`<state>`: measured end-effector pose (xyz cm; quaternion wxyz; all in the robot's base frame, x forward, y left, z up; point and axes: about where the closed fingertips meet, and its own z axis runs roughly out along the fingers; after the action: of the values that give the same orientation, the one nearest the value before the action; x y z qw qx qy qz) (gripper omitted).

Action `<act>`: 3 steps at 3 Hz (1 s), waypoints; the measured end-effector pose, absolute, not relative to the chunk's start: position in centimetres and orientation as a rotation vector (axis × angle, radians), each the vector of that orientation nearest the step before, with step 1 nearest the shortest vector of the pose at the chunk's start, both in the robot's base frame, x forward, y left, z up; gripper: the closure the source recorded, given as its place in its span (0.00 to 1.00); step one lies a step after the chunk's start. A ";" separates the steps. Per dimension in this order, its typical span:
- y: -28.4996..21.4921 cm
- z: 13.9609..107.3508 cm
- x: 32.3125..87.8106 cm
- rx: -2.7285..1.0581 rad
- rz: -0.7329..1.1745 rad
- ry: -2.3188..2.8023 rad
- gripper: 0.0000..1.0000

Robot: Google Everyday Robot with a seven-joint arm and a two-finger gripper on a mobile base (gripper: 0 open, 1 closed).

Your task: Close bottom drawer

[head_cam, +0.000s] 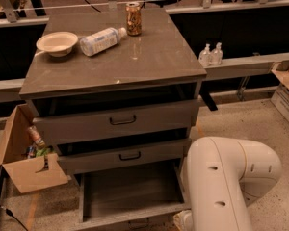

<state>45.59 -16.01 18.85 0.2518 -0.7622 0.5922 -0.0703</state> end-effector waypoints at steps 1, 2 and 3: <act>-15.4 17.4 46.8 -2.055 -0.212 1.577 1.00; -15.4 16.7 48.7 -2.034 -0.254 1.555 1.00; -15.3 16.5 50.7 -2.014 -0.303 1.532 1.00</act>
Offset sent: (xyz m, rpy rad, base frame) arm 0.0569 0.0032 -0.0285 0.0135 -0.1384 -0.0032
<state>50.67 -15.31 16.55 0.2924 -0.7557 0.5749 -0.1137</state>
